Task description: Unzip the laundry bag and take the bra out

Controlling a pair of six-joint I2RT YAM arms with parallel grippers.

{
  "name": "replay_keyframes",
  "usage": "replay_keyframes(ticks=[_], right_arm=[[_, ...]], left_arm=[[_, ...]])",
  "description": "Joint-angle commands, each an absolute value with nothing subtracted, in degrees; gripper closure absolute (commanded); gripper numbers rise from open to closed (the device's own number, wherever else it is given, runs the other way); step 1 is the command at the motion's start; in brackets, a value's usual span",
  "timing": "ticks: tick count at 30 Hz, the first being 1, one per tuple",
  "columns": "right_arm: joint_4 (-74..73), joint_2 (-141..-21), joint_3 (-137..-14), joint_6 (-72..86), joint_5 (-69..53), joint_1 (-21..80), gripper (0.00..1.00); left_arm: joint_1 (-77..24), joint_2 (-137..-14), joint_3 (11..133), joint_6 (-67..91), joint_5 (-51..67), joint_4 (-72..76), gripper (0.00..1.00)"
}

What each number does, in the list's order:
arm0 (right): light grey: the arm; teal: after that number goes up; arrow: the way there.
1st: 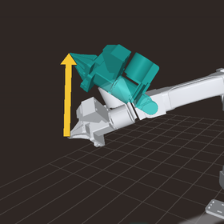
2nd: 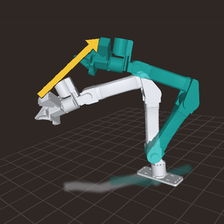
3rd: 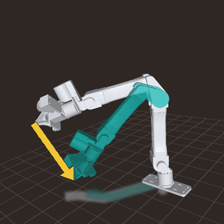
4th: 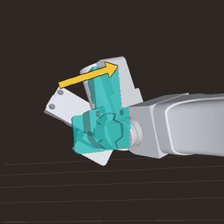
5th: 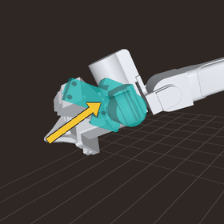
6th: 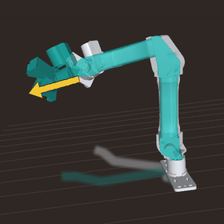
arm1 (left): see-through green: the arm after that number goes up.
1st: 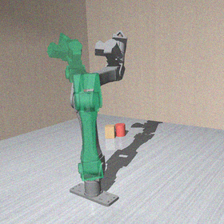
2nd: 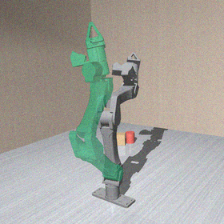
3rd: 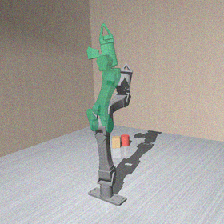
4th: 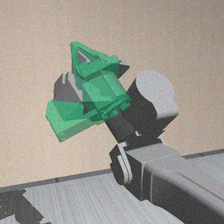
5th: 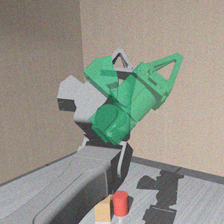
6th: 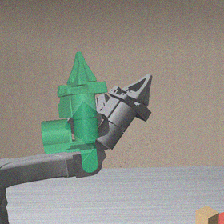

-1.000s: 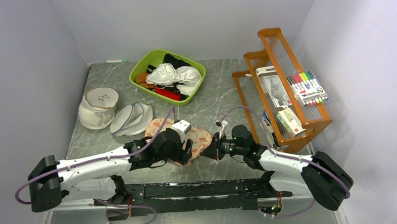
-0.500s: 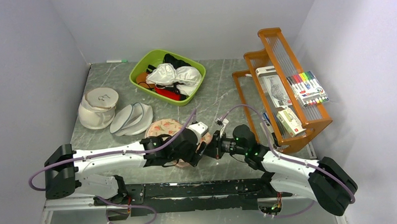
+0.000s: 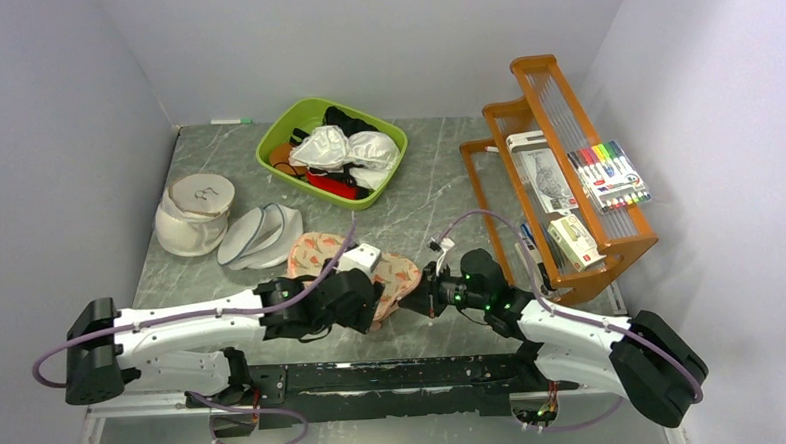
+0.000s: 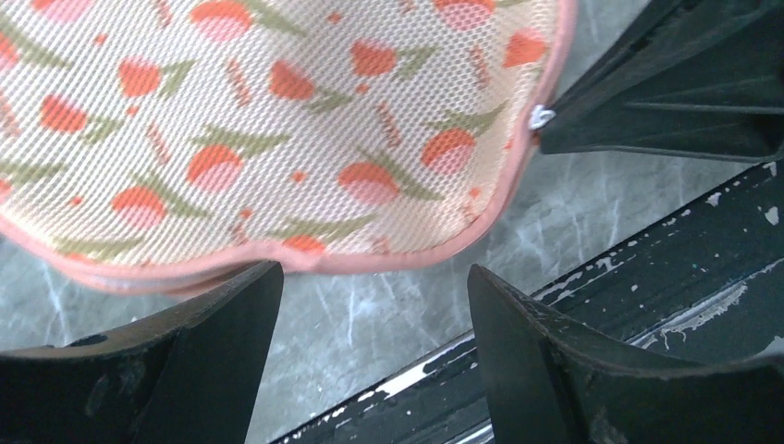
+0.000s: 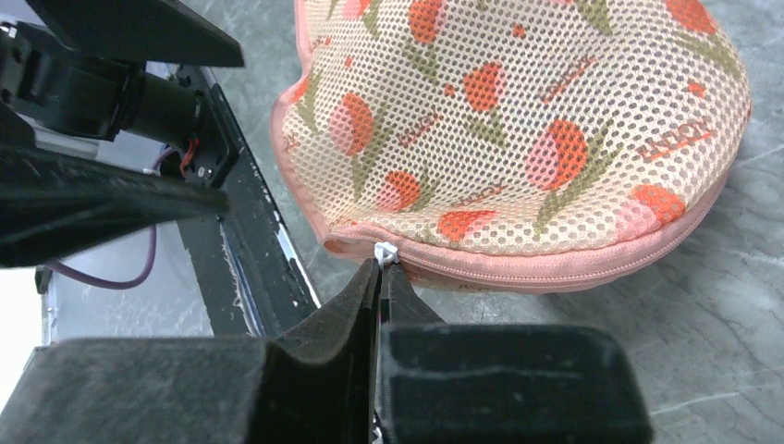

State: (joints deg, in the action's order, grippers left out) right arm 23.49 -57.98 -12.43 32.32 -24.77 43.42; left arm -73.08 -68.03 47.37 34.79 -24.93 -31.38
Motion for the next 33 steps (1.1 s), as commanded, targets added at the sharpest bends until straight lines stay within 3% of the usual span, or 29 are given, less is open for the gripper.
replay_keyframes(ticks=[1, 7, 12, 21, 30, 33], right_arm=[[23.5, -58.8, -13.6, 30.7, -23.8, 43.6, 1.00], [22.7, -58.9, -14.4, 30.5, -24.2, 43.6, 1.00], [21.8, -57.1, -14.0, 30.6, -24.1, 43.6, 1.00], [20.3, -55.2, -14.1, 31.6, -23.9, 43.8, 1.00], [20.0, -56.4, -13.6, 31.0, -23.4, 43.8, 1.00], [18.9, -57.4, -14.5, 29.9, -22.9, 43.8, 1.00]], left_arm=[[-73.3, -63.3, 45.8, 42.8, -30.4, -38.7, 0.15], [-73.4, -60.2, 44.8, 35.4, -23.8, -27.5, 0.16], [-73.4, -68.0, 47.1, 30.6, -18.0, -20.5, 0.23], [-73.5, -82.0, 53.4, 27.4, -24.5, -22.0, 0.36], [-73.5, -81.2, 51.1, 27.9, -23.2, -18.8, 0.69], [-73.5, -80.8, 50.7, 27.5, -22.4, -18.6, 0.75]])
